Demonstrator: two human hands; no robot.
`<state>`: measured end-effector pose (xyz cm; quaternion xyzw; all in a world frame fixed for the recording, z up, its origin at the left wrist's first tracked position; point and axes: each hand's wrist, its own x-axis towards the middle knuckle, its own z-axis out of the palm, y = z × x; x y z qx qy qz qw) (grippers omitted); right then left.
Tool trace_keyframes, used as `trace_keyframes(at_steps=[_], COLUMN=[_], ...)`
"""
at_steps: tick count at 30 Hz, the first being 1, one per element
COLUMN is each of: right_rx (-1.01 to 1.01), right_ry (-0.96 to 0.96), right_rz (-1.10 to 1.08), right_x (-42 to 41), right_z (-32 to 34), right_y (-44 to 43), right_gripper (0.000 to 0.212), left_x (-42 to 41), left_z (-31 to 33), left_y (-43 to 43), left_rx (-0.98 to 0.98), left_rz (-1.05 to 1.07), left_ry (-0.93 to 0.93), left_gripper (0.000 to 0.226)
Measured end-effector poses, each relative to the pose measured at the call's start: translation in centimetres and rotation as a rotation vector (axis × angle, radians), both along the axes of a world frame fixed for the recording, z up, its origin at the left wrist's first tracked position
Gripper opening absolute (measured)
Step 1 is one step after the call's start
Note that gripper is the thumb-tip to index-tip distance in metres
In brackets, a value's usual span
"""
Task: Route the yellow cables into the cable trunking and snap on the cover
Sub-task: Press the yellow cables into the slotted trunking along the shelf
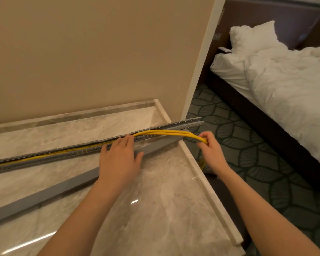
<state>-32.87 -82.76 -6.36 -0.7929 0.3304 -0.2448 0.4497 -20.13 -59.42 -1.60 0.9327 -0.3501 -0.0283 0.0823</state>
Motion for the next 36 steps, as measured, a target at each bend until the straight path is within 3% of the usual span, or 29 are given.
trace_keyframes(at_steps=[4,10,17,23,36], right_rx=[0.014,0.016,0.066,0.075,-0.108], right_ry=[-0.134,-0.228,-0.144,-0.066,0.029], right_rz=[-0.029,-0.1,-0.321,-0.263,-0.033], right_x=[0.8,3.0,6.1,7.5,7.7], right_z=[1.4,2.3,2.9,3.0,3.1], right_y=[-0.3,-1.4,-3.5,-5.1,-6.5], right_gripper=[0.02,0.01,0.04,0.045,0.039], left_x=[0.0,0.1,0.6,1.0,1.0], left_z=[-0.2,-0.4,-0.6,-0.9,-1.5], left_y=[0.1,0.1,0.2,0.4,0.9], left_rx=[0.0,-0.01,-0.025,-0.07,-0.105], left_rz=[-0.014,-0.017,-0.04,-0.054,-0.059], left_ry=[-0.008,-0.015,-0.015,0.018,0.055], left_gripper=[0.062,0.062,0.065,0.065,0.067])
